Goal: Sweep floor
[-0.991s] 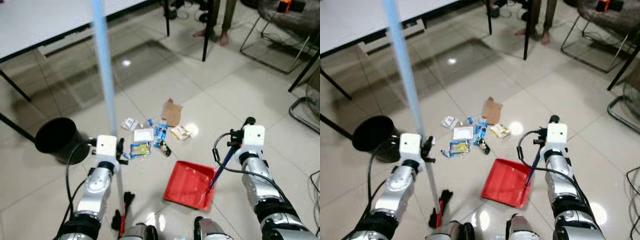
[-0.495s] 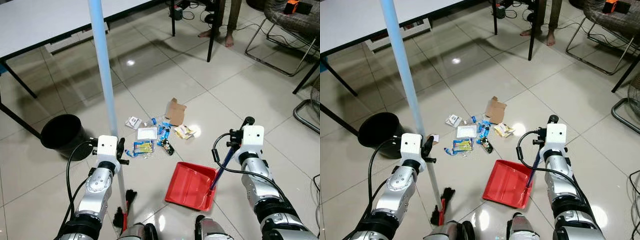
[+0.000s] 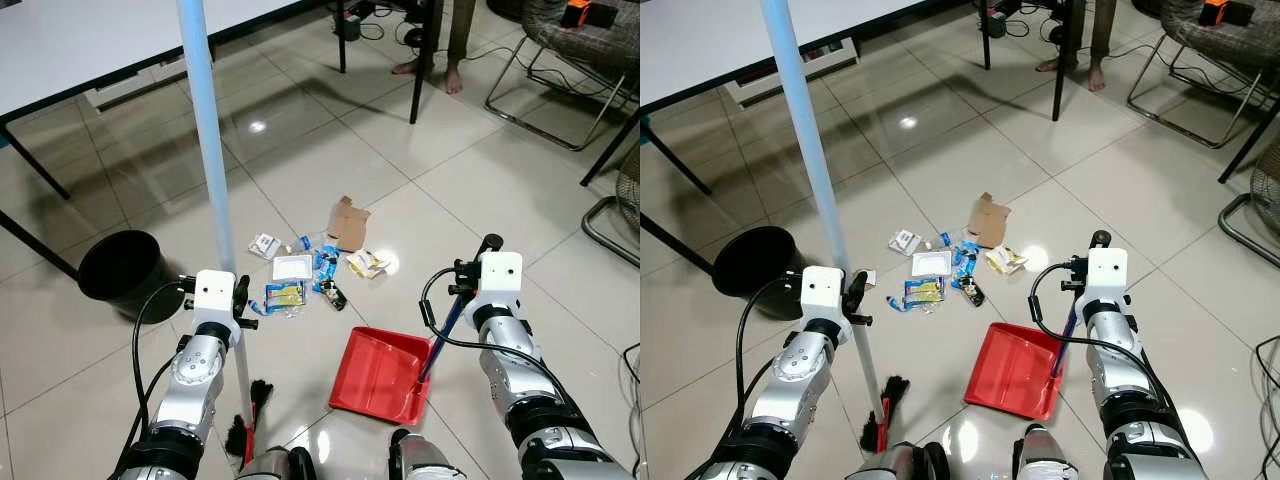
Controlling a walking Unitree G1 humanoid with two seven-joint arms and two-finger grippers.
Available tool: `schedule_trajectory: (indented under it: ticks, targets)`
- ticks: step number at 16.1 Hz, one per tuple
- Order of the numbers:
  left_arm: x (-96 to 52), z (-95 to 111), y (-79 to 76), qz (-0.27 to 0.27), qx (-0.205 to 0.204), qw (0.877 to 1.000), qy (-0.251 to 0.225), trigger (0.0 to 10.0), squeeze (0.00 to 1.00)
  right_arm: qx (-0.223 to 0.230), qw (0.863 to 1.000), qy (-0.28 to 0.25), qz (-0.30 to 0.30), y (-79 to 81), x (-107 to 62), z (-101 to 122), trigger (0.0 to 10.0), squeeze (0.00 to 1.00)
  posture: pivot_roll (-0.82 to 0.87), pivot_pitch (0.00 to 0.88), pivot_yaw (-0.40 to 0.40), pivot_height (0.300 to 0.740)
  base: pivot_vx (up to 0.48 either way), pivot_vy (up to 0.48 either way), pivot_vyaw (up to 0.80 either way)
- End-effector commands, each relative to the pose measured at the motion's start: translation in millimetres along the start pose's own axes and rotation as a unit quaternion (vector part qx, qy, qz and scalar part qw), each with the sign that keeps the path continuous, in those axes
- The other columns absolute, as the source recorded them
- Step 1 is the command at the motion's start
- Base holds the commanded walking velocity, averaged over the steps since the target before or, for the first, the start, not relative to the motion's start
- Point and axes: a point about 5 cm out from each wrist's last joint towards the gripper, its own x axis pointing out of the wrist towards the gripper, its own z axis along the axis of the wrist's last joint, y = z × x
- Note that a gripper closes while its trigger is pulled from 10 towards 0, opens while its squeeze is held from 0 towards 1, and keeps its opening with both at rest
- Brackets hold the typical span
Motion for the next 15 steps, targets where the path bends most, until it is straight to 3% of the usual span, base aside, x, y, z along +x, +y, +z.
schedule_trajectory:
  ticks: [1,15]
  targets:
    - [-2.3,-0.2,3.1,0.000,-0.002,1.000,0.000,10.0,0.00,0.001,1.000,-0.016,0.004,2.5,-0.4,3.4,10.0,0.00,-0.20,0.168,0.137,0.740,0.277,0.000,0.00]
    - [-4.7,-3.6,5.6,0.001,-0.001,1.000,0.009,10.0,0.00,-0.004,1.000,-0.020,0.011,5.5,-1.1,3.9,10.0,0.00,-0.20,0.175,0.136,0.740,0.459,0.000,0.00]
